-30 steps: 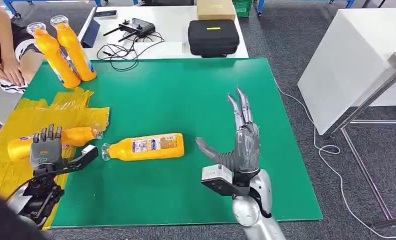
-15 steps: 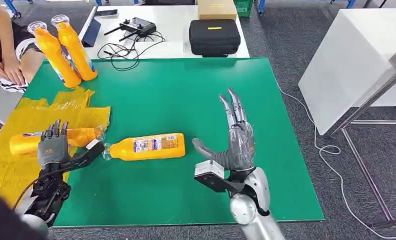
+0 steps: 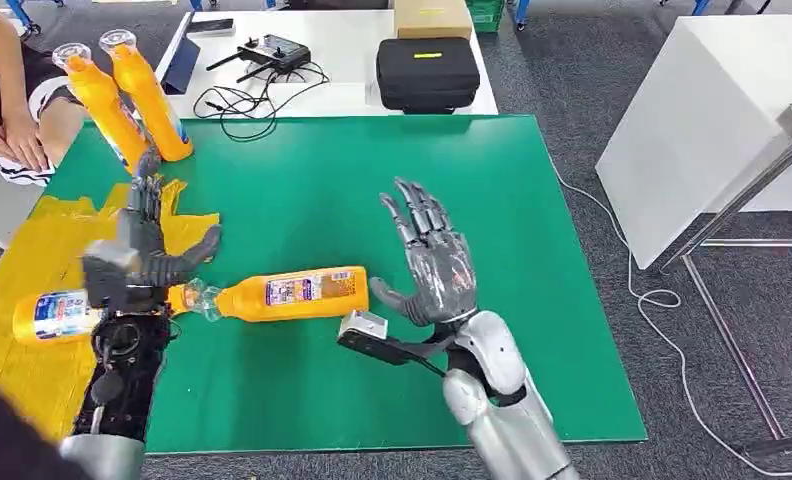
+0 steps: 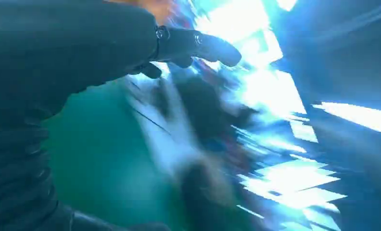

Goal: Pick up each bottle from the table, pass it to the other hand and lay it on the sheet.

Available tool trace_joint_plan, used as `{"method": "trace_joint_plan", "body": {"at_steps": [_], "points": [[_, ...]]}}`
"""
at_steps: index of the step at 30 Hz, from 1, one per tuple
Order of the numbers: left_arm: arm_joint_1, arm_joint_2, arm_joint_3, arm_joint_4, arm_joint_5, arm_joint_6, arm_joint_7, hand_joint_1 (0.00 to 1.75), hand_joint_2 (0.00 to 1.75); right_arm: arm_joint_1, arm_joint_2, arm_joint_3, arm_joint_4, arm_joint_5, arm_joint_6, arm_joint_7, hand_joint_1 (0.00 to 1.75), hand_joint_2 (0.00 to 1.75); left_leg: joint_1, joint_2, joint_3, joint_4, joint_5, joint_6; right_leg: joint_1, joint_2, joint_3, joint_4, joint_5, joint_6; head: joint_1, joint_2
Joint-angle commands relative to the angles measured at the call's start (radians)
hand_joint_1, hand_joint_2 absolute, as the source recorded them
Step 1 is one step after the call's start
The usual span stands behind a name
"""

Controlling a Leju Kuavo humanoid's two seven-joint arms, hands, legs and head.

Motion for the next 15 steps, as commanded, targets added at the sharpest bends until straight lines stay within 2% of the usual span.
{"method": "trace_joint_plan", "body": {"at_steps": [1, 5, 11, 15], "points": [[0.095, -0.072, -0.072, -0.445, 0.142, -0.236, 0.006, 0.00, 1.75, -0.259, 0.043, 0.060, 0.433, -0.025, 0.166, -0.055, 0.00, 1.75, 0.000, 0.001, 0.005, 0.000, -0.002, 0.001, 0.000, -0.001, 0.005, 0.000, -0.002, 0.001, 0.000, 0.000], [0.091, -0.076, -0.068, -0.447, 0.142, -0.243, 0.006, 0.00, 1.75, -0.266, 0.043, 0.062, 0.448, -0.024, 0.174, -0.057, 0.00, 1.75, 0.000, -0.001, 0.005, -0.001, -0.002, 0.001, 0.000, -0.002, 0.006, -0.001, -0.002, 0.001, 0.000, 0.000], [0.110, -0.149, -0.048, -0.521, 0.180, -0.392, 0.006, 0.00, 1.75, -0.377, 0.078, 0.057, 0.627, -0.058, 0.313, -0.091, 0.00, 1.75, 0.000, 0.000, 0.003, 0.000, -0.001, 0.001, 0.000, -0.001, 0.003, 0.000, -0.001, 0.001, 0.000, 0.000], [0.107, -0.155, -0.057, -0.499, 0.194, -0.428, 0.006, 0.00, 1.75, -0.419, 0.091, 0.007, 0.657, -0.114, 0.354, -0.061, 0.00, 1.75, -0.001, 0.000, 0.004, 0.000, -0.002, 0.001, 0.000, -0.001, 0.005, 0.000, -0.002, 0.001, 0.000, 0.000]]}}
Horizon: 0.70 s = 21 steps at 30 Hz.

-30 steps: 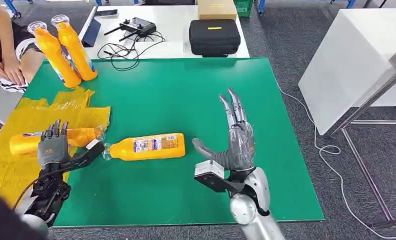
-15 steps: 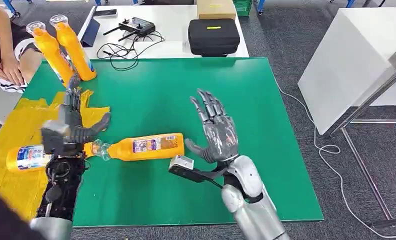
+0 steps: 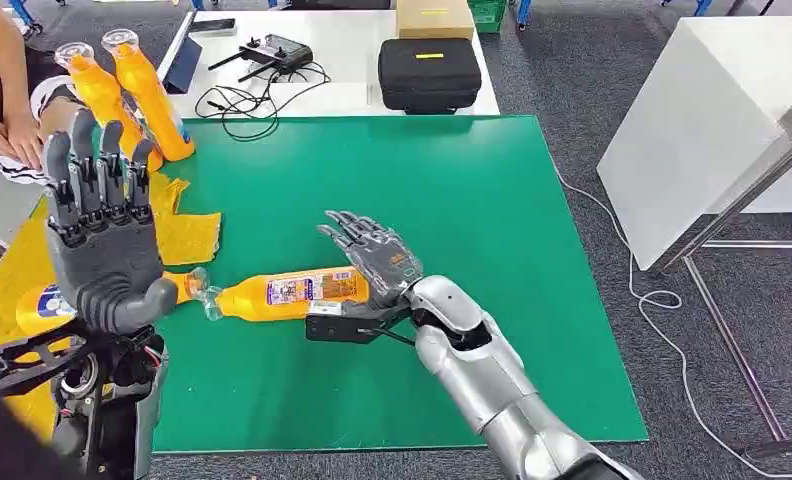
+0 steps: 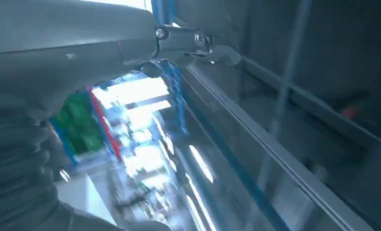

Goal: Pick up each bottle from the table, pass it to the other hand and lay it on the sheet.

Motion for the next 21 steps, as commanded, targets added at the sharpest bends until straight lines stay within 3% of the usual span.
{"method": "trace_joint_plan", "body": {"at_steps": [1, 5, 15, 21], "points": [[-0.001, -0.049, 0.000, -0.018, 0.031, -0.067, 0.009, 0.00, 1.75, -0.172, 0.035, -0.045, 0.230, -0.083, 0.077, 0.021, 0.00, 1.75, -0.001, 0.001, 0.003, 0.000, -0.001, 0.000, -0.001, 0.000, 0.002, 0.000, -0.001, 0.001, 0.000, 0.000], [-0.008, -0.061, -0.008, -0.021, 0.031, -0.085, 0.009, 0.00, 1.75, -0.206, 0.052, -0.070, 0.262, -0.113, 0.148, 0.075, 0.00, 1.75, -0.001, 0.000, 0.005, -0.001, -0.001, 0.000, 0.000, -0.002, 0.004, 0.000, -0.002, 0.001, 0.000, 0.000], [0.040, -0.082, -0.071, -0.155, 0.021, -0.099, 0.009, 0.00, 1.75, -0.223, 0.057, -0.163, 0.305, -0.187, 0.156, 0.201, 0.00, 1.75, 0.000, -0.001, 0.004, 0.000, -0.001, 0.001, 0.000, -0.002, 0.003, 0.000, -0.002, 0.001, 0.000, 0.000], [0.065, -0.079, -0.079, -0.206, 0.022, -0.099, 0.009, 0.00, 1.75, -0.206, 0.061, -0.181, 0.312, -0.209, 0.228, 0.191, 0.00, 1.75, 0.000, 0.001, 0.007, -0.001, -0.002, 0.000, 0.000, -0.002, 0.006, -0.001, -0.002, 0.001, 0.000, 0.000]]}}
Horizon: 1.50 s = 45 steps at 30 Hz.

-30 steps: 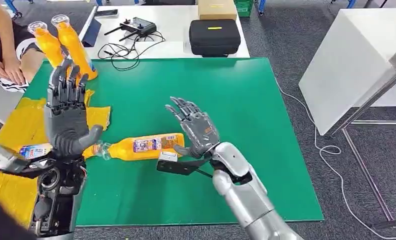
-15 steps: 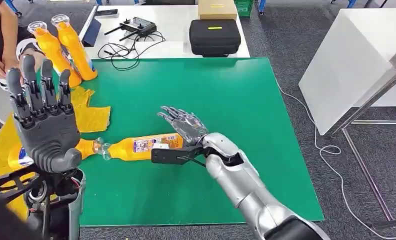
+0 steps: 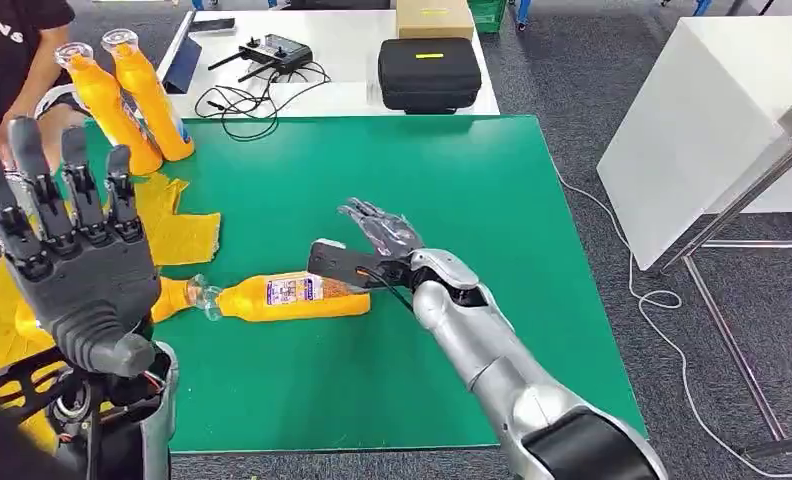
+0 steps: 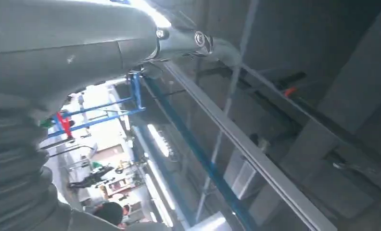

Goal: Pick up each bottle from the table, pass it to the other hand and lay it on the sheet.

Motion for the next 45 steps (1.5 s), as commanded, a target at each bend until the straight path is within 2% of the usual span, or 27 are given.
{"method": "trace_joint_plan", "body": {"at_steps": [1, 7, 12, 16, 20, 25, 30, 43, 45], "points": [[0.027, 0.004, -0.033, -0.070, -0.005, 0.003, 0.006, 0.00, 1.75, -0.041, 0.010, -0.068, 0.097, -0.027, 0.093, -0.015, 0.00, 1.75, 0.000, 0.000, 0.003, -0.001, -0.001, 0.000, 0.000, -0.001, 0.003, 0.000, -0.001, 0.000, 0.000, 0.000], [0.035, 0.004, -0.037, -0.088, -0.004, 0.003, 0.006, 0.00, 1.75, -0.033, 0.015, -0.061, 0.098, -0.025, 0.125, -0.045, 0.00, 1.75, 0.000, 0.000, 0.007, -0.002, -0.002, 0.000, 0.001, -0.002, 0.006, -0.001, -0.003, 0.000, 0.000, 0.000], [0.044, 0.004, -0.040, -0.103, 0.003, -0.003, 0.006, 0.00, 1.75, -0.021, 0.026, -0.043, 0.097, -0.015, 0.160, -0.086, 0.00, 1.75, 0.000, 0.000, 0.003, -0.001, -0.001, 0.000, 0.000, -0.001, 0.003, -0.001, -0.001, 0.000, 0.000, 0.000], [0.045, 0.003, -0.040, -0.103, 0.003, -0.002, 0.006, 0.00, 1.75, -0.019, 0.027, -0.040, 0.097, -0.014, 0.163, -0.088, 0.00, 1.75, 0.000, 0.001, 0.007, -0.002, -0.002, 0.000, 0.001, -0.001, 0.006, -0.002, -0.002, 0.001, 0.000, 0.000], [0.054, 0.001, -0.039, -0.109, 0.010, -0.005, 0.006, 0.00, 1.75, -0.008, 0.033, -0.032, 0.097, -0.010, 0.187, -0.107, 0.00, 1.75, 0.000, -0.001, 0.004, -0.001, -0.001, 0.000, 0.000, -0.002, 0.004, -0.001, -0.002, 0.000, 0.000, 0.000], [0.068, -0.010, -0.038, -0.131, 0.011, -0.008, 0.006, 0.00, 1.75, 0.016, 0.039, -0.003, 0.098, 0.014, 0.183, -0.103, 0.00, 1.75, 0.000, 0.000, 0.006, -0.002, -0.002, 0.000, 0.001, -0.002, 0.006, -0.001, -0.002, 0.000, 0.000, 0.000], [0.063, -0.017, -0.037, -0.149, 0.018, -0.013, 0.006, 0.00, 1.75, 0.027, 0.039, 0.010, 0.108, 0.022, 0.235, -0.064, 0.00, 1.75, 0.000, -0.001, 0.002, -0.001, 0.000, 0.000, 0.000, -0.001, 0.002, 0.000, -0.001, 0.000, 0.000, 0.000], [0.063, -0.017, -0.037, -0.149, 0.018, -0.013, 0.006, 0.00, 1.75, 0.027, 0.039, 0.010, 0.108, 0.022, 0.235, -0.064, 0.00, 1.75, 0.000, 0.000, 0.006, -0.002, -0.002, 0.000, 0.000, -0.002, 0.006, -0.001, -0.002, 0.001, 0.000, 0.000], [0.063, -0.017, -0.037, -0.149, 0.018, -0.013, 0.006, 0.00, 1.75, 0.027, 0.039, 0.010, 0.108, 0.022, 0.235, -0.064, 0.00, 1.75, 0.000, 0.000, 0.002, -0.001, 0.000, 0.000, 0.000, -0.001, 0.002, -0.001, -0.001, 0.000, 0.000, 0.000]]}}
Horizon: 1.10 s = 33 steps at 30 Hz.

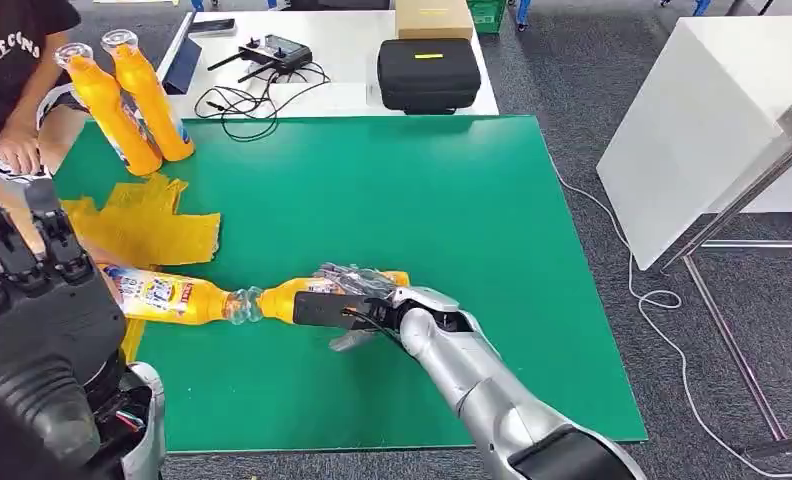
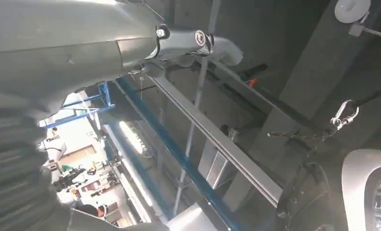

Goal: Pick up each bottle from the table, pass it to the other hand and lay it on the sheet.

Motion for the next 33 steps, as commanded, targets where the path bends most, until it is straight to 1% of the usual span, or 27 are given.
{"method": "trace_joint_plan", "body": {"at_steps": [1, 2, 3, 5, 6, 7, 8, 9, 13, 14, 15, 16, 17, 20, 21, 22, 23, 24, 25, 26, 27, 28, 29, 30, 32, 33], "points": [[-0.019, 0.005, -0.004, 0.030, -0.001, 0.000, 0.006, 0.00, 1.75, -0.034, -0.010, 0.026, 0.048, 0.003, 0.027, 0.024, 0.00, 1.75, 0.000, -0.001, 0.006, -0.002, -0.002, 0.000, 0.000, -0.003, 0.006, -0.001, -0.002, 0.001, 0.000, 0.000], [-0.019, 0.006, -0.004, 0.030, -0.001, 0.002, 0.006, 0.00, 1.75, -0.034, -0.011, 0.029, 0.047, 0.006, 0.034, 0.030, 0.00, 1.75, 0.000, 0.000, 0.004, -0.001, -0.001, 0.000, 0.000, -0.002, 0.004, -0.001, -0.001, 0.001, 0.000, 0.000], [-0.022, 0.007, -0.005, 0.034, 0.003, 0.001, 0.006, 0.00, 1.75, -0.032, -0.012, 0.037, 0.053, 0.014, 0.051, 0.047, 0.00, 1.75, 0.000, -0.001, 0.006, -0.002, -0.002, 0.001, 0.000, -0.003, 0.006, -0.001, -0.002, 0.001, 0.000, 0.000], [-0.032, 0.007, -0.007, 0.045, 0.009, 0.002, 0.006, 0.00, 1.75, -0.021, -0.018, 0.045, 0.054, 0.023, 0.077, 0.077, 0.00, 1.75, 0.000, -0.001, 0.003, -0.001, -0.001, 0.000, 0.000, -0.002, 0.003, -0.001, -0.001, 0.000, 0.000, 0.000], [-0.037, 0.007, -0.008, 0.049, 0.011, 0.003, 0.006, 0.00, 1.75, -0.016, -0.019, 0.046, 0.056, 0.024, 0.086, 0.085, 0.00, 1.75, 0.000, -0.001, 0.006, -0.002, -0.002, 0.001, 0.000, -0.004, 0.007, -0.002, -0.002, 0.001, 0.000, 0.000], [-0.040, 0.007, -0.009, 0.051, 0.010, 0.005, 0.006, 0.00, 1.75, -0.012, -0.020, 0.047, 0.056, 0.025, 0.092, 0.092, 0.00, 1.75, 0.000, -0.002, 0.003, -0.001, 0.000, 0.000, 0.000, -0.003, 0.003, -0.001, -0.001, 0.000, 0.000, 0.000], [-0.045, 0.009, -0.014, 0.054, 0.008, 0.013, 0.006, 0.00, 1.75, -0.004, -0.021, 0.058, 0.056, 0.034, 0.113, 0.101, 0.00, 1.75, 0.000, -0.002, 0.003, -0.001, 0.000, 0.000, 0.000, -0.003, 0.003, -0.001, -0.001, 0.000, 0.000, 0.000], [-0.045, 0.009, -0.015, 0.056, 0.009, 0.013, 0.006, 0.00, 1.75, 0.000, -0.021, 0.063, 0.057, 0.038, 0.118, 0.101, 0.00, 1.75, 0.000, -0.003, 0.005, -0.002, -0.001, 0.000, 0.000, -0.004, 0.006, -0.002, -0.002, 0.001, 0.000, 0.000], [-0.040, 0.009, -0.015, 0.065, 0.013, 0.021, 0.006, 0.00, 1.75, 0.020, -0.023, 0.081, 0.059, 0.055, 0.135, 0.112, 0.00, 1.75, 0.000, -0.001, 0.004, -0.002, 0.000, 0.000, 0.000, -0.002, 0.004, -0.002, -0.001, 0.000, 0.000, 0.000], [-0.047, 0.009, -0.012, 0.078, 0.009, 0.029, 0.006, 0.00, 1.75, 0.027, -0.026, 0.096, 0.058, 0.069, 0.146, 0.123, 0.00, 1.75, 0.000, -0.002, 0.007, -0.003, -0.001, 0.000, 0.000, -0.004, 0.007, -0.002, -0.002, 0.001, 0.000, 0.000], [-0.049, 0.009, -0.010, 0.081, 0.009, 0.030, 0.006, 0.00, 1.75, 0.030, -0.027, 0.100, 0.058, 0.072, 0.144, 0.126, 0.00, 1.75, 0.000, -0.002, 0.003, -0.002, 0.000, 0.000, 0.000, -0.003, 0.004, -0.001, -0.001, 0.000, 0.000, 0.000], [-0.053, 0.008, -0.009, 0.086, 0.009, 0.033, 0.006, 0.00, 1.75, 0.033, -0.028, 0.104, 0.059, 0.077, 0.141, 0.142, 0.00, 1.75, 0.000, -0.002, 0.007, -0.003, -0.001, 0.000, 0.000, -0.004, 0.007, -0.003, -0.002, 0.000, 0.000, 0.000], [-0.055, 0.008, -0.008, 0.090, 0.006, 0.039, 0.006, 0.00, 1.75, 0.033, -0.031, 0.112, 0.060, 0.087, 0.141, 0.161, 0.00, 1.75, 0.000, -0.003, 0.005, -0.002, 0.000, 0.000, 0.000, -0.004, 0.005, -0.002, -0.001, 0.000, 0.000, 0.000], [-0.062, 0.012, -0.008, 0.105, 0.008, 0.050, 0.006, 0.00, 1.75, 0.033, -0.041, 0.116, 0.063, 0.095, 0.142, 0.208, 0.00, 1.75, 0.000, -0.003, 0.008, -0.003, -0.001, 0.000, 0.000, -0.005, 0.009, -0.003, -0.002, 0.001, 0.000, 0.000], [-0.067, 0.016, -0.011, 0.111, 0.008, 0.055, 0.006, 0.00, 1.75, 0.036, -0.048, 0.118, 0.063, 0.100, 0.139, 0.234, 0.00, 1.75, 0.000, -0.002, 0.005, -0.002, 0.000, 0.000, 0.000, -0.004, 0.005, -0.002, -0.001, 0.000, 0.000, 0.000], [-0.070, 0.019, -0.014, 0.118, 0.006, 0.061, 0.006, 0.00, 1.75, 0.040, -0.055, 0.117, 0.064, 0.102, 0.137, 0.252, 0.00, 1.75, 0.000, -0.004, 0.008, -0.003, 0.000, 0.000, 0.000, -0.006, 0.009, -0.003, -0.002, 0.001, 0.000, 0.000], [-0.069, 0.020, -0.015, 0.119, 0.006, 0.064, 0.006, 0.00, 1.75, 0.042, -0.058, 0.116, 0.063, 0.101, 0.137, 0.257, 0.00, 1.75, 0.000, -0.004, 0.007, -0.003, 0.000, 0.000, 0.000, -0.005, 0.007, -0.003, -0.002, 0.001, 0.000, 0.000], [-0.066, 0.022, -0.018, 0.123, 0.004, 0.071, 0.006, 0.00, 1.75, 0.050, -0.067, 0.109, 0.063, 0.098, 0.130, 0.276, 0.00, 1.75, 0.000, -0.005, 0.008, -0.003, 0.000, 0.001, 0.000, -0.007, 0.009, -0.004, -0.002, 0.001, 0.000, 0.000], [-0.064, 0.023, -0.020, 0.126, 0.003, 0.075, 0.006, 0.00, 1.75, 0.054, -0.072, 0.109, 0.063, 0.100, 0.126, 0.284, 0.00, 1.75, 0.000, -0.004, 0.007, -0.002, 0.000, 0.000, 0.000, -0.005, 0.008, -0.003, -0.002, 0.001, 0.000, 0.000], [-0.063, 0.023, -0.021, 0.127, 0.004, 0.078, 0.006, 0.00, 1.75, 0.057, -0.075, 0.108, 0.063, 0.100, 0.123, 0.290, 0.00, 1.75, 0.000, -0.004, 0.008, -0.003, 0.000, 0.001, 0.000, -0.006, 0.009, -0.003, -0.002, 0.001, 0.000, 0.000], [-0.063, 0.024, -0.022, 0.128, 0.003, 0.081, 0.006, 0.00, 1.75, 0.062, -0.079, 0.109, 0.064, 0.101, 0.122, 0.293, 0.00, 1.75, 0.000, -0.005, 0.013, -0.005, -0.001, 0.001, 0.000, -0.008, 0.015, -0.006, -0.003, 0.002, 0.000, 0.000], [-0.064, 0.025, -0.023, 0.131, 0.002, 0.087, 0.006, 0.00, 1.75, 0.067, -0.082, 0.110, 0.064, 0.104, 0.120, 0.299, 0.00, 1.75, 0.000, -0.004, 0.011, -0.004, -0.001, 0.001, 0.000, -0.007, 0.012, -0.005, -0.002, 0.001, 0.000, 0.000], [-0.063, 0.026, -0.022, 0.132, 0.004, 0.090, 0.006, 0.00, 1.75, 0.070, -0.083, 0.113, 0.064, 0.108, 0.117, 0.303, 0.00, 1.75, 0.000, -0.004, 0.015, -0.006, -0.001, 0.001, 0.001, -0.007, 0.016, -0.007, -0.002, 0.001, 0.000, 0.000], [-0.062, 0.027, -0.021, 0.131, 0.004, 0.094, 0.006, 0.00, 1.75, 0.074, -0.084, 0.120, 0.064, 0.116, 0.113, 0.309, 0.00, 1.75, 0.000, -0.004, 0.009, -0.003, 0.000, 0.000, 0.000, -0.006, 0.010, -0.003, -0.002, 0.001, 0.000, 0.000], [-0.055, 0.032, -0.021, 0.130, 0.005, 0.098, 0.006, 0.00, 1.75, 0.081, -0.087, 0.136, 0.064, 0.134, 0.105, 0.320, 0.00, 1.75, -0.001, -0.004, 0.009, -0.003, 0.000, 0.000, 0.000, -0.005, 0.010, -0.003, -0.002, 0.001, 0.000, 0.000], [-0.053, 0.033, -0.019, 0.133, 0.006, 0.101, 0.006, 0.00, 1.75, 0.085, -0.089, 0.139, 0.062, 0.138, 0.094, 0.321, 0.00, 1.75, 0.000, -0.005, 0.013, -0.005, 0.000, 0.001, 0.000, -0.007, 0.015, -0.005, -0.002, 0.001, 0.000, 0.000]]}}
